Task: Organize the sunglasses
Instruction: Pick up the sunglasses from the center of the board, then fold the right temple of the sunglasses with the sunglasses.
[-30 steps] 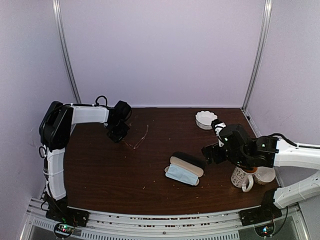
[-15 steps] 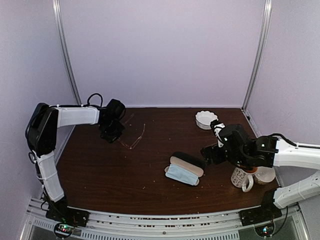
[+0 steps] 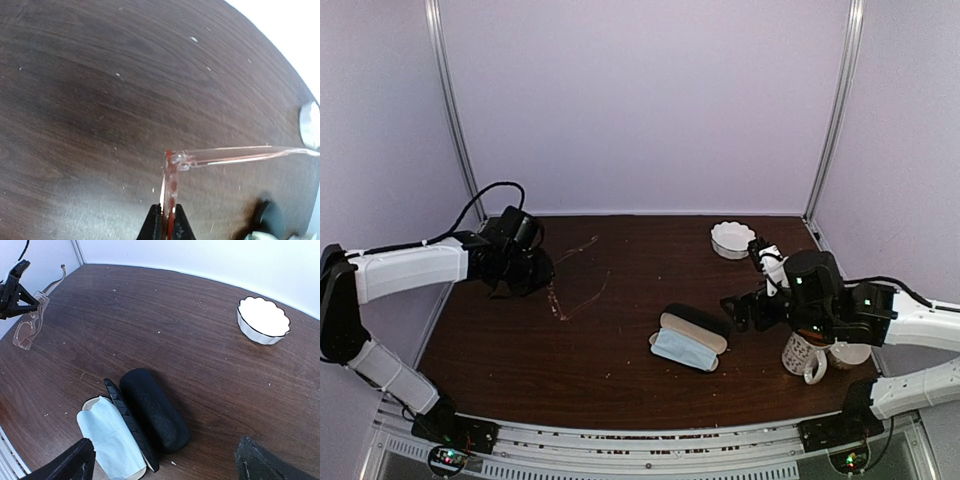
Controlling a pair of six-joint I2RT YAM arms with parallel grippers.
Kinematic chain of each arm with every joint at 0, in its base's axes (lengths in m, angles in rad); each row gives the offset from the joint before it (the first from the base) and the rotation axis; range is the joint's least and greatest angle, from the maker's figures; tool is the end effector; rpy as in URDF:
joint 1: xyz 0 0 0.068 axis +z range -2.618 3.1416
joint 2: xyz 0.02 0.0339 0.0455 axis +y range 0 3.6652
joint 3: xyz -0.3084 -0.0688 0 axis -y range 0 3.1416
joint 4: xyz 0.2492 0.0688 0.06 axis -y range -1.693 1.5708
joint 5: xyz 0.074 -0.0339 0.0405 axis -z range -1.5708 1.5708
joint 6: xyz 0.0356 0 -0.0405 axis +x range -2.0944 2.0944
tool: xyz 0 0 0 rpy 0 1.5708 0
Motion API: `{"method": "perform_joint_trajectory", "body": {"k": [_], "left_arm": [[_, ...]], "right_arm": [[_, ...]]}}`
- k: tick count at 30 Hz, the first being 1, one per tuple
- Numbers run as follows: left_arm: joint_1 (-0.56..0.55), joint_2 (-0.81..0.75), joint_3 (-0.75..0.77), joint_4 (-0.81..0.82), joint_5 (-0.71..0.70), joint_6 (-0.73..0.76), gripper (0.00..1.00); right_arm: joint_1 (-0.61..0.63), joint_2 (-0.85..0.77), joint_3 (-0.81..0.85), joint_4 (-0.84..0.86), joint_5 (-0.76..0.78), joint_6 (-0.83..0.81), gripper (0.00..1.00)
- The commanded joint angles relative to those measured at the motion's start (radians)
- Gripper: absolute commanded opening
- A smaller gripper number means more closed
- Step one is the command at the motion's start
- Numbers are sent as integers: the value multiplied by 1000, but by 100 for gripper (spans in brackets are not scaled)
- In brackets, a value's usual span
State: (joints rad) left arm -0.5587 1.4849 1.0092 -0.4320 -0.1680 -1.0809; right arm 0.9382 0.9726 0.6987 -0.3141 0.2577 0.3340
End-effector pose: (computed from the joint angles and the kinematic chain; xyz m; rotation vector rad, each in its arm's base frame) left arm 0.2658 -0.1591 0.2740 -0.7231 2.4226 -0.4908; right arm 0.1212 0.1500 0.2986 -0.5015 2.1146 0.4633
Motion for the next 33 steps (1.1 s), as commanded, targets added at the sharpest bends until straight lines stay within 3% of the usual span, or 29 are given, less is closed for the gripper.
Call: {"method": "perform_joint_trajectory", "body": {"k": [1,13,22,33], "left_arm": [[-37,-106,-77,59,35,167,0],[-85,-302,-288,276,225,275,0],[-105,-358,-311,371,344,324,0],[-133,-374,-294,448,427,297,0]], "right_arm": [[3,-46,-42,109,-108,-48,100],[24,-31,-44,264,-355,-20,97],[103,-6,-51,381,-547,-44,92],[189,7,-57,495,-582,-110,90]]}}
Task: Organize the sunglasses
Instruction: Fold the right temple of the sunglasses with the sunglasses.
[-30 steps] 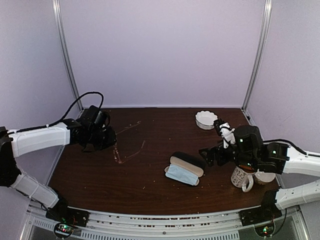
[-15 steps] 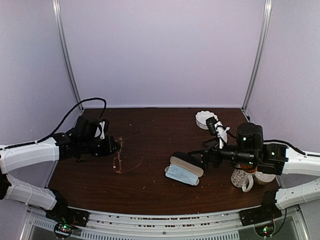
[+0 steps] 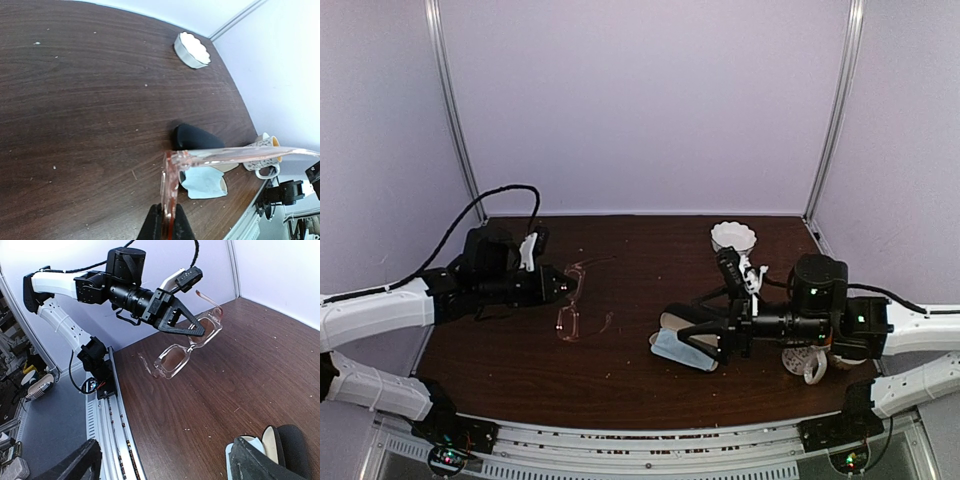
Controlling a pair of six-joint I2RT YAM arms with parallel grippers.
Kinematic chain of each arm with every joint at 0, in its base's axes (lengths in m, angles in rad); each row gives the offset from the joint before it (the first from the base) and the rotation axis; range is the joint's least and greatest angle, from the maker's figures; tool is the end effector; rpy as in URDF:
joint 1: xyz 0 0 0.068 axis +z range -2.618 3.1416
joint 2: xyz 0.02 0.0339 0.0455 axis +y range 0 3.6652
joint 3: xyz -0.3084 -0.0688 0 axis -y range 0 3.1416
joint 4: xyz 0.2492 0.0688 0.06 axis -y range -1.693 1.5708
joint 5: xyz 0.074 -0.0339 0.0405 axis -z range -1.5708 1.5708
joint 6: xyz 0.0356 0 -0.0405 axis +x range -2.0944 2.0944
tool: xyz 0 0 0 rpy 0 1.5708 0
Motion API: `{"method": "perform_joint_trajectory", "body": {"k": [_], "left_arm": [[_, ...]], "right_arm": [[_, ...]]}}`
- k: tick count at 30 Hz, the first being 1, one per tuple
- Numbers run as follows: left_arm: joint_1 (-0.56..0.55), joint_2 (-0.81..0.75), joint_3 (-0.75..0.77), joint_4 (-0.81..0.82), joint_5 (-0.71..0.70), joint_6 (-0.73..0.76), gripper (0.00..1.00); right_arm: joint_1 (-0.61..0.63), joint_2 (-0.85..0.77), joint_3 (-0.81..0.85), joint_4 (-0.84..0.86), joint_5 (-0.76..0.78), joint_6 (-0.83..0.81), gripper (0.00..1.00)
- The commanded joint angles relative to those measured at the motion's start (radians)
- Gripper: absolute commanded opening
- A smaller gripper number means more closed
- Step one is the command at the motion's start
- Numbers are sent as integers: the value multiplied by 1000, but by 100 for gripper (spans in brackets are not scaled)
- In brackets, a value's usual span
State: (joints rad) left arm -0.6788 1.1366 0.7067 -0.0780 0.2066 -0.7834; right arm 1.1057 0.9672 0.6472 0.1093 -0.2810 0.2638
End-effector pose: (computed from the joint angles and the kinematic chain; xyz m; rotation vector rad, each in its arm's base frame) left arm 0.1798 -0.1544 0.2910 0.0194 2.2624 -1.0607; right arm 0.0837 0.1887 0.3233 -0.9930 1.6761 1.2021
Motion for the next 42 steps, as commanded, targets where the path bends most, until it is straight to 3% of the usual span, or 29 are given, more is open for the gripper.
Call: {"method": "perform_joint_trajectory", "body": {"k": [1,12,21,42], "left_arm": [[-14,-27,12,98,55,-4,0],[-36,-13,66,157,134,-14,0],[-65,17,120,160,119,-51,0],[-130,58,147,186,100,-42,0]], "right_arm": [[28,15,-4,77,-53,-47,89],[76,67,-5,184,-157,-81,81],[118,183,95,158,-231,-119,72],[161,409,270,243,-302,-122,72]]}}
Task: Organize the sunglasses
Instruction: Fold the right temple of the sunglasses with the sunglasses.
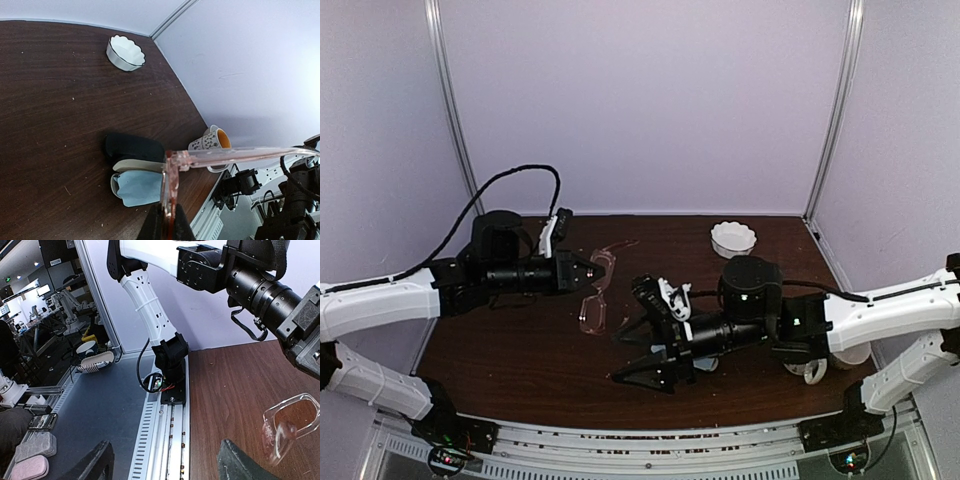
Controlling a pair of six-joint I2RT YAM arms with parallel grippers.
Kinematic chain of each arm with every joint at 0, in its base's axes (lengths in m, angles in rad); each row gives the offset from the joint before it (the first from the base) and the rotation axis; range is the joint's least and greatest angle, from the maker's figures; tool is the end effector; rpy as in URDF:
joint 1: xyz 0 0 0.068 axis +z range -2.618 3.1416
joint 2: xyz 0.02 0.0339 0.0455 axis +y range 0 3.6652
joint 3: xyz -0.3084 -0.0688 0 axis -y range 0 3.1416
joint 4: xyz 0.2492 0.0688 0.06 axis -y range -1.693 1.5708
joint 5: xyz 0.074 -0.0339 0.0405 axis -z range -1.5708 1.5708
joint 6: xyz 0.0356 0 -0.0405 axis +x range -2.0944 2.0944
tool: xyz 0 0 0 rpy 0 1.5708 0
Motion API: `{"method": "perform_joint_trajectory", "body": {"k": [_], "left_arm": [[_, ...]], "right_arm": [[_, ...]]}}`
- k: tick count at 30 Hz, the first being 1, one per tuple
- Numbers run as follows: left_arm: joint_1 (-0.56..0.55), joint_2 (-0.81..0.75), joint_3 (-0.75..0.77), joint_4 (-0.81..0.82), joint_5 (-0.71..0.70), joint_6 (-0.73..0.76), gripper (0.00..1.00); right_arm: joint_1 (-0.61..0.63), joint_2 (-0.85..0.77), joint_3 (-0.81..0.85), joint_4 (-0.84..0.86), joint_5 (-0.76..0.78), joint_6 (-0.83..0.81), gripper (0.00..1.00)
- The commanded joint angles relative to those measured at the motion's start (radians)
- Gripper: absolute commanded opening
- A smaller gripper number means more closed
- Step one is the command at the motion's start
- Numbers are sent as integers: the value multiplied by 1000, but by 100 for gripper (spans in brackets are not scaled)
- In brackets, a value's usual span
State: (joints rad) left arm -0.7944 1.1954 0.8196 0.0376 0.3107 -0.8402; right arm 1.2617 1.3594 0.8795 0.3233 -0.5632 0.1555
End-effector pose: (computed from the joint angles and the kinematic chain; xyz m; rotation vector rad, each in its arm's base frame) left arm 0.1762 -0.1949 0.3290 0.1885 2.1464 -1.3357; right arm 0.0752 0.2981 0.3370 -1.4009 1.3730 1.4772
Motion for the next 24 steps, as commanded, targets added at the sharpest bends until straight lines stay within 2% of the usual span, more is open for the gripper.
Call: {"method": "perform_joint_trajectory", "body": {"k": [1,24], "left_arm": [[-17,-2,30,74,-5,17,0],[-97,-24,12,170,85,98,0]], "right_arm": [[5,20,42,27,-20,-15,72],[-31,46,93,-8,3,-23,73]]}}
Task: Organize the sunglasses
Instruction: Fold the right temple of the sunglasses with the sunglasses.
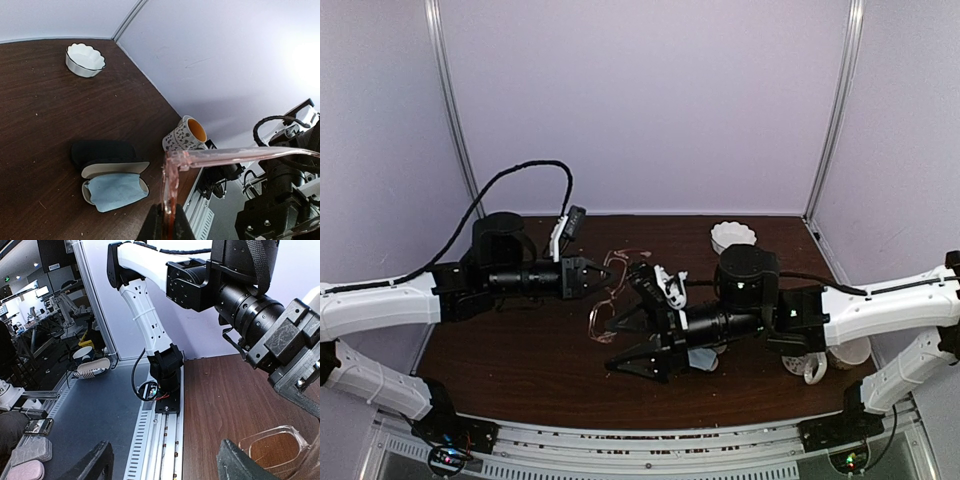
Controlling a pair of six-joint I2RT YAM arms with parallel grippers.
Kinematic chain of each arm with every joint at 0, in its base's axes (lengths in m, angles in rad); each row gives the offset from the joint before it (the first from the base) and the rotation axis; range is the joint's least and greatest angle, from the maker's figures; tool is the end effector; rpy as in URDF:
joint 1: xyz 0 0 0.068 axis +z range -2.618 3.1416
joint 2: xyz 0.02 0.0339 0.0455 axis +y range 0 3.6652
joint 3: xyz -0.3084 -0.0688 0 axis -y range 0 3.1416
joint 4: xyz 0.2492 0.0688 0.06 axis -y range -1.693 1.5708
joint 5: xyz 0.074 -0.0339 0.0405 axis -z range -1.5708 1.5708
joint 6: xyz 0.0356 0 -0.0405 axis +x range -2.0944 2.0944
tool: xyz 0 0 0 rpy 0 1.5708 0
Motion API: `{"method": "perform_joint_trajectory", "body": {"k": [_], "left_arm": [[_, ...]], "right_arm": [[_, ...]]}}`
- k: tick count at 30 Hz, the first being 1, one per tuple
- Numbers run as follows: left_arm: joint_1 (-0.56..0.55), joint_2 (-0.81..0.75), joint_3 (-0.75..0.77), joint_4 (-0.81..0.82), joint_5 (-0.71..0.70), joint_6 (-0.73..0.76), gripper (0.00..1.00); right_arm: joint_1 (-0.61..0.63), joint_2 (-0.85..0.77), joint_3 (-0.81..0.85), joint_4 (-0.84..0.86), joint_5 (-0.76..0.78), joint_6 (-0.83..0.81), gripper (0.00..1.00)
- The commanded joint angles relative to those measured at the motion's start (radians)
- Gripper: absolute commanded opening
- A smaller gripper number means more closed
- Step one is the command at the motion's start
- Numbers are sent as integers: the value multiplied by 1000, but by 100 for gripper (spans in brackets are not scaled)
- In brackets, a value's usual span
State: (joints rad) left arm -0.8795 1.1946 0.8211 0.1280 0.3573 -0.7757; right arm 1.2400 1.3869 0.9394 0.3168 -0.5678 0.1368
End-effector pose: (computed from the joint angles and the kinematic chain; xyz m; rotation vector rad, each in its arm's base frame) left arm 0.1592 -0.2119 0.3392 0.3954 2.0350 -1.4303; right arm 0.0850 0.3064 0.3494 -1.3837 1.3381 1.4594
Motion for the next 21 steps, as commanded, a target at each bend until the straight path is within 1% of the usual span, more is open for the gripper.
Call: {"method": "perform_joint_trajectory", "body": {"k": [1,7,14,18,21], "left_arm": [[-12,-24,10,79,44,37,0],[-22,-42,-14,136,92,43,0],[-38,-53,-10,148,140,66,0],[-43,-57,-21,204,181,56,0],[-45,-56,-19,213,195,56,0]], "right_arm": [[-11,19,37,-4,7,-5,73],[-16,28,42,-8,6,-3,73],[-22,31,42,-7,6,-4,73],[-26,26,42,-10,13,-12,73],[-27,23,40,-17,21,-15,73]]}}
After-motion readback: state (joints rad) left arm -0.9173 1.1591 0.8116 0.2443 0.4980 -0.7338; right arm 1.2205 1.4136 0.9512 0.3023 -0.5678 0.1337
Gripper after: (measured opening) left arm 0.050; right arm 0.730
